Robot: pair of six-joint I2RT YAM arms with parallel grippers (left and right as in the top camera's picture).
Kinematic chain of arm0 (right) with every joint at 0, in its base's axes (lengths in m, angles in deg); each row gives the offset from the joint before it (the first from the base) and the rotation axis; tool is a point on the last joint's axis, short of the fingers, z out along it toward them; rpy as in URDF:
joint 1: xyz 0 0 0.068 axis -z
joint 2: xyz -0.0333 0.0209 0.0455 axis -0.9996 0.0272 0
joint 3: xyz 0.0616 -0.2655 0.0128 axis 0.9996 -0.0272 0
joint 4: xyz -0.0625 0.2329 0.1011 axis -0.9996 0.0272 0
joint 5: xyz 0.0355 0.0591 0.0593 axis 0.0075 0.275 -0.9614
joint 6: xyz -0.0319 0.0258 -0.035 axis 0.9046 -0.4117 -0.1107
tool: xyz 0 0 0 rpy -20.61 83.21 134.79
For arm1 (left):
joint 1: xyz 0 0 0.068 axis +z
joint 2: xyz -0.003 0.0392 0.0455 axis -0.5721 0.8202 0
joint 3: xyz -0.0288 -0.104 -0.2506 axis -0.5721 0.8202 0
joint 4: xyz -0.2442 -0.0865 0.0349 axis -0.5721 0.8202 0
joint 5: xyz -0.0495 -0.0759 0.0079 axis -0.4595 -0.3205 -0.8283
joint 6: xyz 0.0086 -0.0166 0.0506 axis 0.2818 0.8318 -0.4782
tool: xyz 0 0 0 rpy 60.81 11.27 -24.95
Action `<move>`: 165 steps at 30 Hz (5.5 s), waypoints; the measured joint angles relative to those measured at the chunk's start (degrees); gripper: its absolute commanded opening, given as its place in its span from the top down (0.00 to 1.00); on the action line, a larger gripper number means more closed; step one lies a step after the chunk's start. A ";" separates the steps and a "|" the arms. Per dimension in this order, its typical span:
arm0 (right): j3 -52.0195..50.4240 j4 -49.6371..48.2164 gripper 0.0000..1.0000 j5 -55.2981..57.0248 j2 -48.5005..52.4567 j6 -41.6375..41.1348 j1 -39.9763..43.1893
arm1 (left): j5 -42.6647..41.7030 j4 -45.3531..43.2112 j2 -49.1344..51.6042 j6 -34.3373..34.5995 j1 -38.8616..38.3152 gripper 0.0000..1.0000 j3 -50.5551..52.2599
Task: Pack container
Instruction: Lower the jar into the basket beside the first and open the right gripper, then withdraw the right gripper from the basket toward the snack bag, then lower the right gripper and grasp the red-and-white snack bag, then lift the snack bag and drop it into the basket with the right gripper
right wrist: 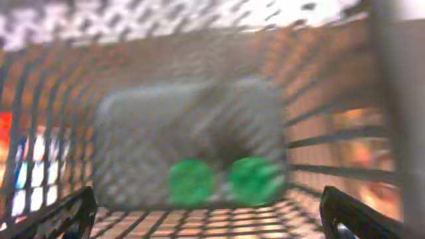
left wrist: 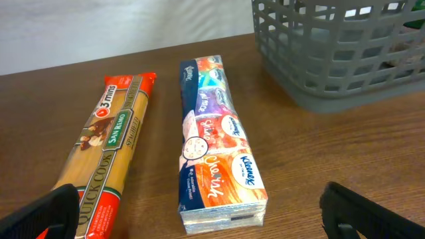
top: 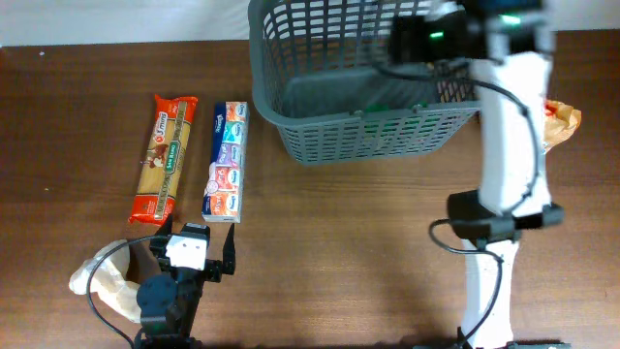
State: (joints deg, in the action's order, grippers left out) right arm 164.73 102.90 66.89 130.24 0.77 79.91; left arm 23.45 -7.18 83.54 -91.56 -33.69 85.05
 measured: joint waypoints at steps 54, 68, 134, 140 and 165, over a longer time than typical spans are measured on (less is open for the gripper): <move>-31.21 -15.82 0.01 -10.91 3.34 33.88 35.36 | 0.00 0.02 0.00 0.00 0.00 0.01 0.00; -31.30 -14.53 0.01 -10.99 8.66 34.80 32.96 | 0.00 0.02 0.00 0.00 0.00 0.01 0.00; 0.59 -0.72 0.96 -22.60 7.32 13.66 41.20 | 0.00 0.00 0.00 0.00 0.00 0.01 0.00; 0.57 -3.43 0.96 -22.82 0.20 12.81 38.05 | 0.00 0.00 0.00 0.00 0.00 0.01 0.00; -4.17 -21.31 0.96 -12.68 -9.84 15.19 -0.02 | 0.00 0.00 0.00 0.00 0.00 0.01 0.00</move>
State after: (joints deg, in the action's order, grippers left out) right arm 160.56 81.59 54.21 120.41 15.96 79.89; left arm 23.45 -7.18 83.54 -91.56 -33.69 85.05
